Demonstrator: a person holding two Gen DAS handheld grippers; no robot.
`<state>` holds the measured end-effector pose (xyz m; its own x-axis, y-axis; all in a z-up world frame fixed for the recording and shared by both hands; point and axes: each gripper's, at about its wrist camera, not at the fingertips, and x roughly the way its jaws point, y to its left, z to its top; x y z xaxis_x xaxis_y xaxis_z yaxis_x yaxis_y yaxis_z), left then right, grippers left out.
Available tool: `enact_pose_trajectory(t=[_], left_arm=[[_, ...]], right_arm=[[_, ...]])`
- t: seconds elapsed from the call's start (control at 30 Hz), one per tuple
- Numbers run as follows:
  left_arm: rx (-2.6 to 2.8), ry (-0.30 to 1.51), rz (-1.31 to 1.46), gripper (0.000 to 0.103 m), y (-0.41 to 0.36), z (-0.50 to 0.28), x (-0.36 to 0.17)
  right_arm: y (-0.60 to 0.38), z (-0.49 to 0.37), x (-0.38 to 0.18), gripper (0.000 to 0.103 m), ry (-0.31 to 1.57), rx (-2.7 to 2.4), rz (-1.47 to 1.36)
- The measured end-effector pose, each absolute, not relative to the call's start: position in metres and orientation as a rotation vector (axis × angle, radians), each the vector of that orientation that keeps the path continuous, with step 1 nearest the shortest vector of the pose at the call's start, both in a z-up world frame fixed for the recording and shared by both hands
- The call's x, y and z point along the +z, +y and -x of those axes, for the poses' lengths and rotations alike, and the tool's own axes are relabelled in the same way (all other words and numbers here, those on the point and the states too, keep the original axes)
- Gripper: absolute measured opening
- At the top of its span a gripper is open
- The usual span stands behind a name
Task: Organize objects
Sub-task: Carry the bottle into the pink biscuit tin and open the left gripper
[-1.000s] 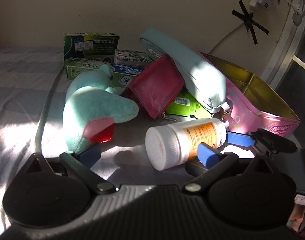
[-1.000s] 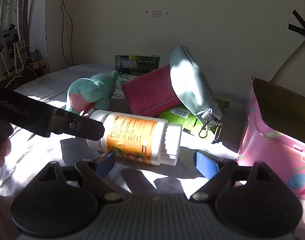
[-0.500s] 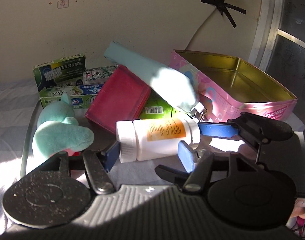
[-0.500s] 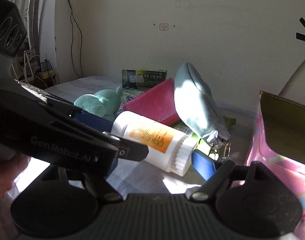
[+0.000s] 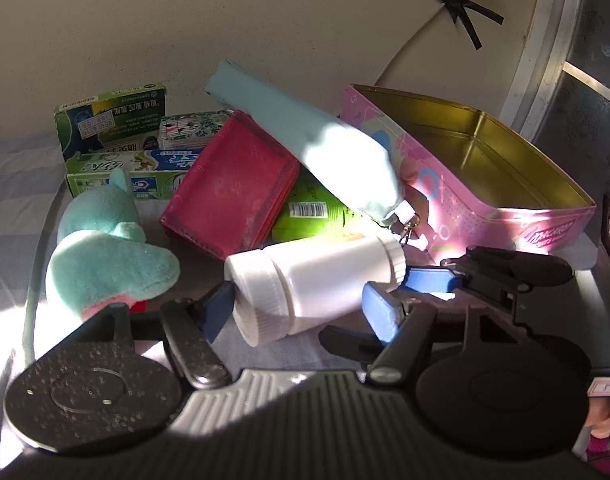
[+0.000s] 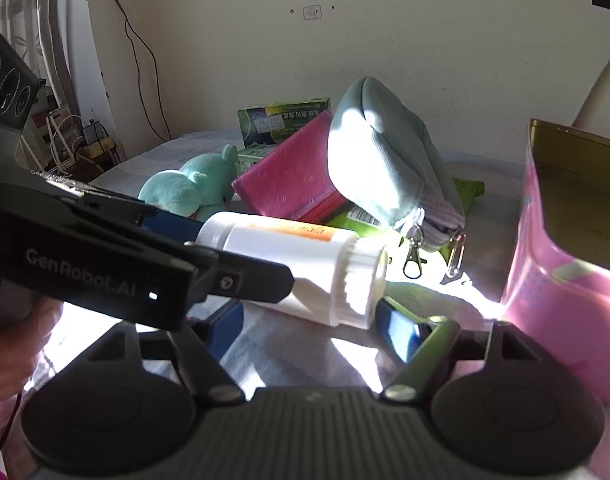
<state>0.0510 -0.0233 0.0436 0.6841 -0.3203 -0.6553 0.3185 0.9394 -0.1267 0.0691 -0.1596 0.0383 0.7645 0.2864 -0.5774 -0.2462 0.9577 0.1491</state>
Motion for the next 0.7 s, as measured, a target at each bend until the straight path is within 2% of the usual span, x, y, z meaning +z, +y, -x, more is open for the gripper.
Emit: enact_pose_trajectory(t=[0.3, 0.43, 0.7], left_arm=[[-0.454, 0.488, -0.114, 0.072, -0.077, -0.011, 0.116], [-0.509, 0.474, -0.159, 0.072, -0.122, -0.025, 0.118], [-0.594, 0.564, -0.139, 0.072, -0.202, -0.065, 0.095]], right_arm=[[-0.200, -0.009, 0.084, 0.063, 0.382, 0.193, -0.133], [-0.233, 0.008, 0.093, 0.063, 0.301, 0.076, -0.115], [-0.299, 0.022, 0.083, 0.064, 0.295, -0.114, -0.126]])
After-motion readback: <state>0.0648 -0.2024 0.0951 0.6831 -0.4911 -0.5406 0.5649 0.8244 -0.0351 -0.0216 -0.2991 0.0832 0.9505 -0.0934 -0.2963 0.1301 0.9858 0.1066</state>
